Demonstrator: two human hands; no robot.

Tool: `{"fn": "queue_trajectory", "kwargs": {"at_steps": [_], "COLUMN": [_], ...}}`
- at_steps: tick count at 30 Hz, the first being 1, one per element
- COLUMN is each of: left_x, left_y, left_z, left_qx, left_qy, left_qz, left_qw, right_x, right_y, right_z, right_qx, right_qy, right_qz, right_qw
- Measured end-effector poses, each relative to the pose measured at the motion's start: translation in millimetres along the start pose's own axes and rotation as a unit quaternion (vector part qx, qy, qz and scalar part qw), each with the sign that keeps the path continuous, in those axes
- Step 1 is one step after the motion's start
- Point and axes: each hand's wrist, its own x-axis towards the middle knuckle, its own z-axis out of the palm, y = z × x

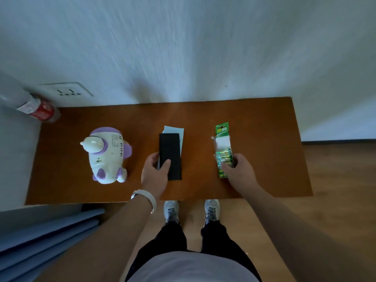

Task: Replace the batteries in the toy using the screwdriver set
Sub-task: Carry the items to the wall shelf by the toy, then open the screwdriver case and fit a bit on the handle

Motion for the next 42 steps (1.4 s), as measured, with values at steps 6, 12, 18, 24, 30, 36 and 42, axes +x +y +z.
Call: {"fn": "queue_trajectory", "kwargs": {"at_steps": [6, 12, 18, 24, 30, 36, 42], "left_x": [2.2, 3.2, 3.4, -3.8, -1.2, -5.8, -37.2], "left_y": [-11.3, -13.5, -8.0, 19.1, 32.6, 39.0, 70.8], "left_z": [0.9, 0.9, 6.5, 23.1, 22.4, 7.9, 0.8], "left_qx": [0.062, 0.067, 0.122, 0.253, 0.243, 0.189, 0.044], "left_qy": [0.001, -0.002, 0.010, 0.045, 0.081, 0.074, 0.037], "left_qz": [0.004, 0.000, 0.017, -0.007, -0.017, 0.013, 0.083], "left_qw": [0.998, 0.998, 0.992, 0.966, 0.966, 0.979, 0.995], "right_x": [1.5, 6.7, 9.1, 2.8, -6.8, -13.7, -32.1], "right_y": [7.1, 14.4, 18.4, 20.2, 13.6, -9.1, -48.3], "right_z": [-5.1, -5.6, -7.1, -17.3, -32.7, -36.4, -31.8], "right_qx": [-0.039, -0.086, -0.119, -0.104, -0.100, -0.073, -0.034], "right_qy": [0.044, 0.061, 0.080, 0.065, 0.077, 0.092, 0.020], "right_qz": [0.005, -0.030, -0.035, -0.041, -0.079, -0.131, -0.174], "right_qw": [0.998, 0.994, 0.989, 0.992, 0.989, 0.984, 0.984]}}
